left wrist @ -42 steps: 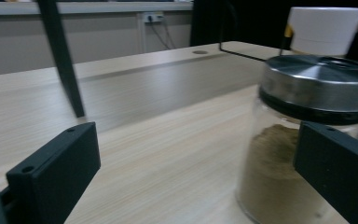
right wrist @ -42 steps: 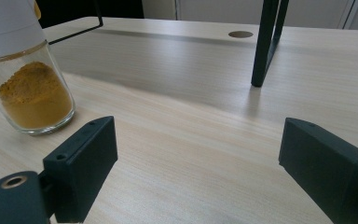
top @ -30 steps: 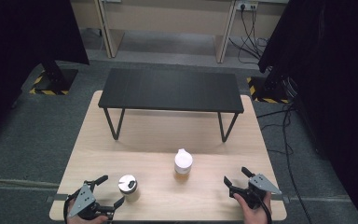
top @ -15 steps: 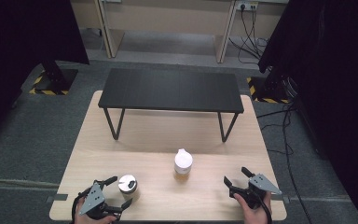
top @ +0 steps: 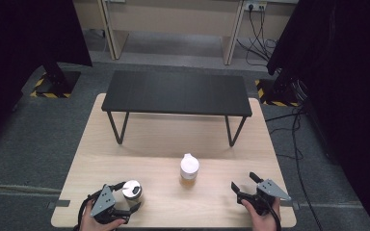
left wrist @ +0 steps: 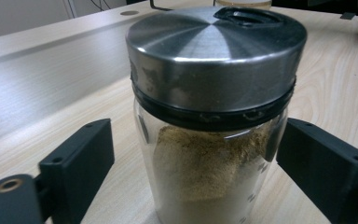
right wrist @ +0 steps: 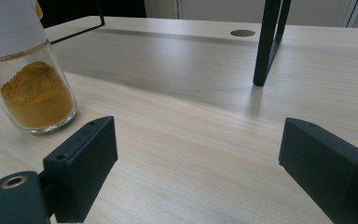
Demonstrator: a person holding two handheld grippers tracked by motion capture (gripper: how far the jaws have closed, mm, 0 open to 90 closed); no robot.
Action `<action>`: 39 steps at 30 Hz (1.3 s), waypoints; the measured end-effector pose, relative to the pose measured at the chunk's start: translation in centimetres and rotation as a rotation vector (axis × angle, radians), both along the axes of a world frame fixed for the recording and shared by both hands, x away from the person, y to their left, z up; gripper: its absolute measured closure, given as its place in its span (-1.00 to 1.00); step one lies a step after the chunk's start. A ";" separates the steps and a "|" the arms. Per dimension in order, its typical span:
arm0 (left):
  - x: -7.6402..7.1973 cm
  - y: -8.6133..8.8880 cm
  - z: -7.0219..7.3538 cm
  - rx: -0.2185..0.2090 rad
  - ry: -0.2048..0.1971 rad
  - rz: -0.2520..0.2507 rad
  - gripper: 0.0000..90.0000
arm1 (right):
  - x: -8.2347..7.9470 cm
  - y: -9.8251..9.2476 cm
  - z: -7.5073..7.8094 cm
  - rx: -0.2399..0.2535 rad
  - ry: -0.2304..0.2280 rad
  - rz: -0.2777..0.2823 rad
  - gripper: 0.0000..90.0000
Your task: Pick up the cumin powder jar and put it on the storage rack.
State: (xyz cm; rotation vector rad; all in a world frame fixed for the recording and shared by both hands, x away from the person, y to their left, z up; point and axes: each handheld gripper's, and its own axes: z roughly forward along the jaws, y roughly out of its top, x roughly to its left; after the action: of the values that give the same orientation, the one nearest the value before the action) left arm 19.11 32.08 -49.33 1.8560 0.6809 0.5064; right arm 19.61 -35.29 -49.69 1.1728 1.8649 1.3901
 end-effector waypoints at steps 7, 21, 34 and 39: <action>0.3 -0.3 0.3 0.018 0.013 -0.007 -0.49 | 0.0 0.0 0.0 -0.002 -0.001 0.001 -0.74; 0.2 -0.1 0.1 -0.012 0.023 -0.006 -0.34 | 0.0 0.0 0.0 -0.002 0.000 0.002 -0.74; -0.5 -0.8 1.7 -0.064 -0.015 0.014 -0.34 | 0.1 -0.1 0.0 0.006 0.005 0.002 -0.74; -0.3 -1.5 3.0 -0.089 -0.031 0.019 -0.34 | 0.1 -0.1 0.0 0.005 0.005 0.002 -0.74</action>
State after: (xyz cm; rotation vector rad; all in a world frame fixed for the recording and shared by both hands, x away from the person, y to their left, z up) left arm 18.77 30.58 -46.31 1.7564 0.6896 0.5083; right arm 19.69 -35.38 -49.66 1.1782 1.8674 1.3943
